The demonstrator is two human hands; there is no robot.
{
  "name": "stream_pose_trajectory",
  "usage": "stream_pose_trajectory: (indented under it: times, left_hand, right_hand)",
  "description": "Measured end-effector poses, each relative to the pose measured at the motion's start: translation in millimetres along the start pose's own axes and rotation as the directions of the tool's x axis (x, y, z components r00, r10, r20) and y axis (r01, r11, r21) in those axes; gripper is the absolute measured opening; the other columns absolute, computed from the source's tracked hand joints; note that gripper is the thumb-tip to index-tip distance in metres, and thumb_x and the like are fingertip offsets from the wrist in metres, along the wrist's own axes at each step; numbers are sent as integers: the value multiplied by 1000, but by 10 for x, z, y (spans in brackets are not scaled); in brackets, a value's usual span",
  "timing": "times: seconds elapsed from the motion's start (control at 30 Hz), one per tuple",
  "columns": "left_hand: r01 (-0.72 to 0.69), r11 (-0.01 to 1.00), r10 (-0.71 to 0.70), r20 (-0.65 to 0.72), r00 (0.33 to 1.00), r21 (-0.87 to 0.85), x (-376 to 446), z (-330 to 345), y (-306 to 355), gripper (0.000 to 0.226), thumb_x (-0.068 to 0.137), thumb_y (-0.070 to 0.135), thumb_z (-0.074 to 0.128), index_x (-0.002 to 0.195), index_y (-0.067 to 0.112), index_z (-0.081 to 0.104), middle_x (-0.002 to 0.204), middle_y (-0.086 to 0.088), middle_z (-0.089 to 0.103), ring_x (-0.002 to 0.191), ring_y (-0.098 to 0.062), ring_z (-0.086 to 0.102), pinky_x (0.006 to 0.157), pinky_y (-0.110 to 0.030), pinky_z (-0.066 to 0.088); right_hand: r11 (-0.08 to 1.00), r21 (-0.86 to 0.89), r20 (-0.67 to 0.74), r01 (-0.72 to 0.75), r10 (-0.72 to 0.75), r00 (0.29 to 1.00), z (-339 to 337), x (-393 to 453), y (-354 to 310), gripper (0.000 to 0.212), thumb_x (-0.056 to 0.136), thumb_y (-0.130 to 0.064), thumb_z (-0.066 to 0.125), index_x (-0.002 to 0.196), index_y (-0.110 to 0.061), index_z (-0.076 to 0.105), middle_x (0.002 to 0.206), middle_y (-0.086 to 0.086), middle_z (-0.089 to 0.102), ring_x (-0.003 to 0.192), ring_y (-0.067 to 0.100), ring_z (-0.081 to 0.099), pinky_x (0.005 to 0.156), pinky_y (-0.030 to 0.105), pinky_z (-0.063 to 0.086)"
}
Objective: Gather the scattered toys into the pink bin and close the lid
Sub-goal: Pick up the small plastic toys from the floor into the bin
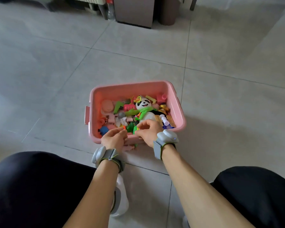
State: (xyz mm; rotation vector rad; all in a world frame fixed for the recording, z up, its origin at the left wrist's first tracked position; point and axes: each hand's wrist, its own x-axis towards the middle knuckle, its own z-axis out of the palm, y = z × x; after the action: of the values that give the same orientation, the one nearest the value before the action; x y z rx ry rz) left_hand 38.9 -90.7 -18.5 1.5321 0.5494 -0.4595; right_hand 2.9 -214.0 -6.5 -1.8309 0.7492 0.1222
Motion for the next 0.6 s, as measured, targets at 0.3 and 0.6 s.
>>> stream_pose_trajectory:
  times: [0.3,0.6]
  left_hand:
    - [104,995,-102,-124,987,10,375,-318,-119,13,59,19,66,63,26,76,73,-12,74,76,-31,72,79,-44,60]
    - [137,984,-119,-148,982,117,300,-233,-170,8,75,17,64,72,22,69,71,-7,69,68,-26,68,71,-41,61]
  right_hand:
    - [958,-281,81,55,-33,996,250,187,-112,25,85,-23,61,110,-24,64,101,-9,64,95,15,60,81,22,44]
    - [889,-458,30,16,-3,1000,265,189,180,9,86,-26,55,78,-26,58,80,-3,63,77,20,59,68,27,48]
